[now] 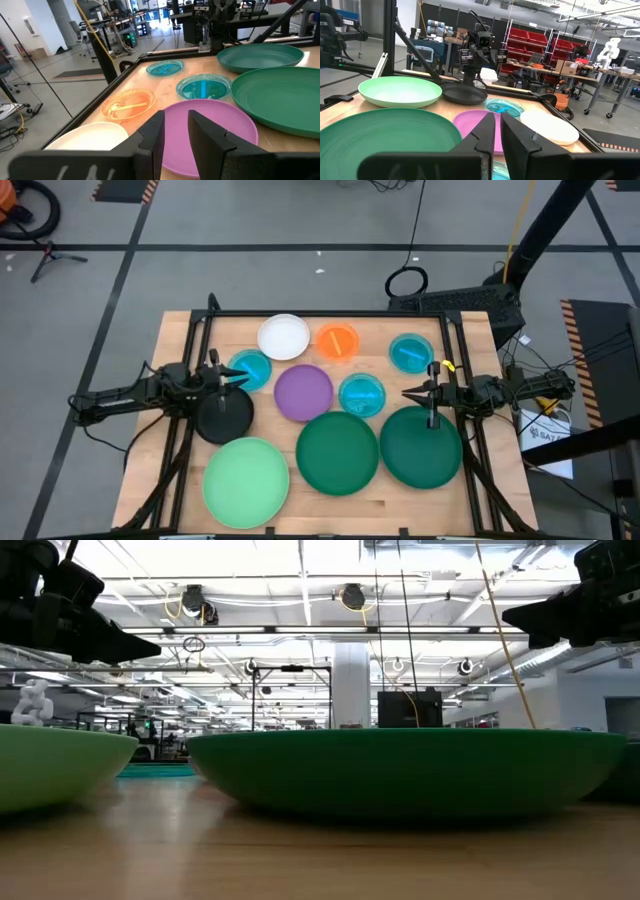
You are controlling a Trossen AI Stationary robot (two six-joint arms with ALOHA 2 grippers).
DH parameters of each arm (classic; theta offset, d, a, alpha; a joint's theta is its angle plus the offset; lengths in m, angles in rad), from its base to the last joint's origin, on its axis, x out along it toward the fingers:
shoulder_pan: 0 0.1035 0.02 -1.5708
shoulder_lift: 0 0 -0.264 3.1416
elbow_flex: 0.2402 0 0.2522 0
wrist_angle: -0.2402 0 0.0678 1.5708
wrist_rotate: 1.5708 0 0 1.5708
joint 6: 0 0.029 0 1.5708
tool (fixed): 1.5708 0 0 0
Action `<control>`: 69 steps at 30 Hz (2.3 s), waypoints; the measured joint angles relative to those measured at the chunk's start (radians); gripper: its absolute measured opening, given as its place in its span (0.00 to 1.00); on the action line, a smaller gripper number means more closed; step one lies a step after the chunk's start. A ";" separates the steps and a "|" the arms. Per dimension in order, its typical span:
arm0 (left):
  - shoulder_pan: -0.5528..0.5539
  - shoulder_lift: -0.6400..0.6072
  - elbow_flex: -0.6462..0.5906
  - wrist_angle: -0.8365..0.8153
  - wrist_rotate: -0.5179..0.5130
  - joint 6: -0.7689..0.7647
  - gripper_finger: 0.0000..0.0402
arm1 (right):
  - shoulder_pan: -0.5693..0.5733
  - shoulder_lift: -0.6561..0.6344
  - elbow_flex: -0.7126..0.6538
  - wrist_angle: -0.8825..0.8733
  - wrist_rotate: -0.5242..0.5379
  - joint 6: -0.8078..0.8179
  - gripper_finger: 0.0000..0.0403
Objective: Stack plastic plates
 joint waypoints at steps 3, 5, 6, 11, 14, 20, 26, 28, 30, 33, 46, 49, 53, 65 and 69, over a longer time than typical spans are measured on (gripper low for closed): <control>0.000 0.000 0.000 0.000 0.000 0.000 0.23 | 0.000 0.000 0.000 0.000 0.000 0.000 0.06; 0.000 0.000 0.000 0.000 0.000 0.000 0.23 | 0.000 0.000 0.000 0.000 0.000 0.000 0.06; 0.000 0.000 0.000 0.000 0.000 0.000 0.23 | 0.000 0.000 0.000 0.000 0.000 0.000 0.06; 0.000 0.000 0.000 0.000 0.000 0.000 0.23 | 0.000 0.000 0.000 0.000 0.000 0.000 0.06; 0.000 0.000 0.000 0.000 0.000 0.000 0.23 | 0.000 0.000 0.000 0.000 0.000 0.000 0.06; 0.000 0.000 0.000 0.000 0.000 0.000 0.23 | 0.000 0.000 0.000 0.000 0.000 0.000 0.06; 0.000 0.000 0.000 0.000 0.000 0.000 0.23 | 0.000 0.000 0.000 0.000 0.000 0.000 0.06; 0.000 0.000 0.000 0.000 0.000 0.000 0.23 | 0.000 0.000 0.000 0.000 0.000 0.000 0.06; 0.000 0.000 0.000 0.000 0.000 0.000 0.23 | 0.000 0.000 0.000 0.000 0.000 0.000 0.06; 0.000 0.000 0.000 0.000 0.000 0.000 0.23 | 0.000 0.000 0.000 0.000 0.000 0.000 0.06; 0.000 0.000 0.000 0.000 0.000 0.000 0.23 | 0.000 0.000 0.006 0.018 0.001 -0.002 0.06; 0.000 0.000 0.000 0.004 0.000 0.003 0.23 | 0.000 0.000 0.006 0.026 0.003 -0.021 0.06; -0.005 0.000 -0.003 0.078 0.029 -0.203 0.23 | 0.000 0.001 0.006 0.028 0.159 0.090 0.06; -0.012 0.000 -0.001 0.414 0.043 -0.532 0.23 | -0.016 0.092 0.135 0.048 0.366 0.157 0.06; -0.012 0.000 0.000 0.449 0.042 -0.467 0.23 | -0.017 0.173 0.203 0.024 0.365 0.174 0.06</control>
